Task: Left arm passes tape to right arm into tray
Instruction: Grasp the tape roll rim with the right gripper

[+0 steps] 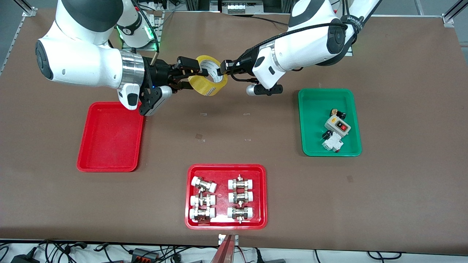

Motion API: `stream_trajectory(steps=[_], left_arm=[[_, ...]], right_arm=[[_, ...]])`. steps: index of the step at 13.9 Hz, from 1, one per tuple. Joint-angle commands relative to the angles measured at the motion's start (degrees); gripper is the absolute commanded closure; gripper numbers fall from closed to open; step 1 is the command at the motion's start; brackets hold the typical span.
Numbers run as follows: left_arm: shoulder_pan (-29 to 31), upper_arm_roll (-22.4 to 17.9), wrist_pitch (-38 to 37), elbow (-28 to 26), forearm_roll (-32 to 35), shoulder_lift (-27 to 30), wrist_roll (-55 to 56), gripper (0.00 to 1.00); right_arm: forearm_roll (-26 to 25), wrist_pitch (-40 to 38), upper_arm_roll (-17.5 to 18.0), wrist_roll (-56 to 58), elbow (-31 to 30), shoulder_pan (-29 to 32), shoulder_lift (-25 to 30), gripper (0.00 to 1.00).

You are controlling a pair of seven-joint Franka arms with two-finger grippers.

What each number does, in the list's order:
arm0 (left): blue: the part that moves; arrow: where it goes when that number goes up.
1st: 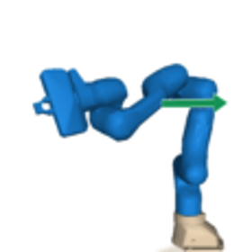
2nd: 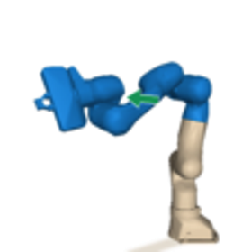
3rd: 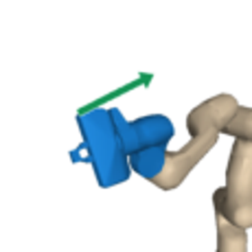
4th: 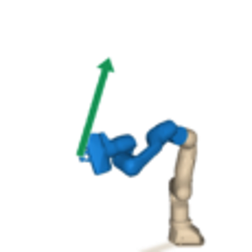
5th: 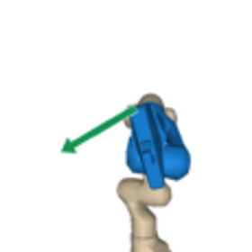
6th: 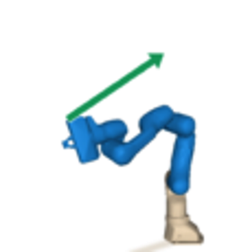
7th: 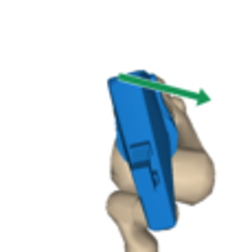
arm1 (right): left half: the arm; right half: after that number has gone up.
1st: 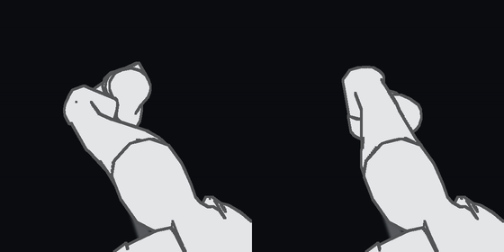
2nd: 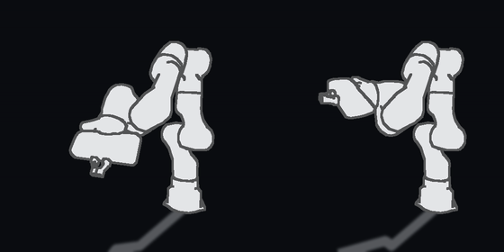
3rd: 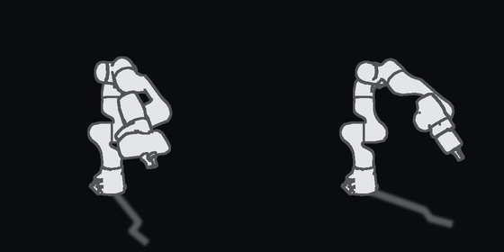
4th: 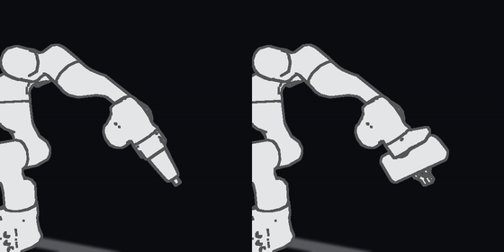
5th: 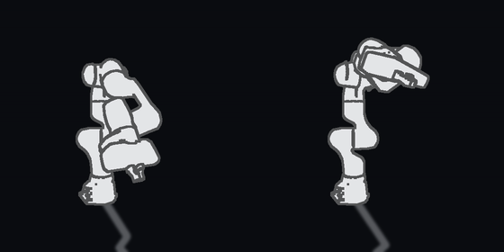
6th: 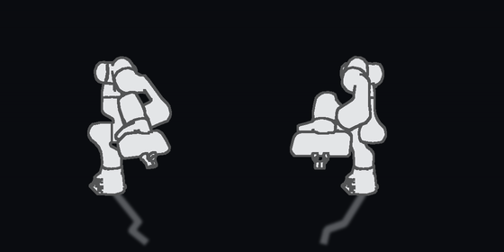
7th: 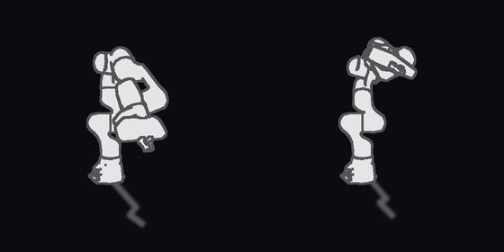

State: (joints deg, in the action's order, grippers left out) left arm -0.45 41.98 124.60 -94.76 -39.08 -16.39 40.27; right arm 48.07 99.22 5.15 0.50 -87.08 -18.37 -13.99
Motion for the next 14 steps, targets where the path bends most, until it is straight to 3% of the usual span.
stream_trajectory(steps=[1,3,8,9,10,11,14], left_arm=[[-0.1,0.6,1.2,1.2,0.9,-0.6,1.1,0.93],[-0.2,0.6,1.2,1.2,0.9,-0.6,1.1,0.93],[-0.1,0.6,1.2,1.2,0.9,-0.6,1.2,0.91],[-0.1,0.6,1.2,1.2,0.8,-0.6,1.4,0.76],[-0.1,0.6,1.1,1.1,0.9,-0.6,1.6,0.28],[-0.1,0.6,1.2,1.0,0.9,-0.4,1.5,0.00],[1.0,0.4,-0.7,0.8,0.9,0.0,1.3,0.00]], right_arm=[[0.5,-0.2,-0.4,-0.1,1.0,-0.4,-0.6,0.58],[0.6,-0.2,-0.4,-0.1,1.0,-0.4,-0.6,0.65],[0.7,-0.2,-0.4,0.2,1.0,-0.3,-0.7,0.65],[0.6,-0.2,-0.4,0.2,1.0,-0.2,-0.6,0.65],[0.5,-0.2,-0.4,0.2,1.0,-0.2,-0.7,0.65],[0.5,-0.2,-0.4,0.2,1.0,-0.2,-0.7,0.65],[0.4,-0.2,-0.4,0.4,0.9,0.1,-0.7,0.66]])
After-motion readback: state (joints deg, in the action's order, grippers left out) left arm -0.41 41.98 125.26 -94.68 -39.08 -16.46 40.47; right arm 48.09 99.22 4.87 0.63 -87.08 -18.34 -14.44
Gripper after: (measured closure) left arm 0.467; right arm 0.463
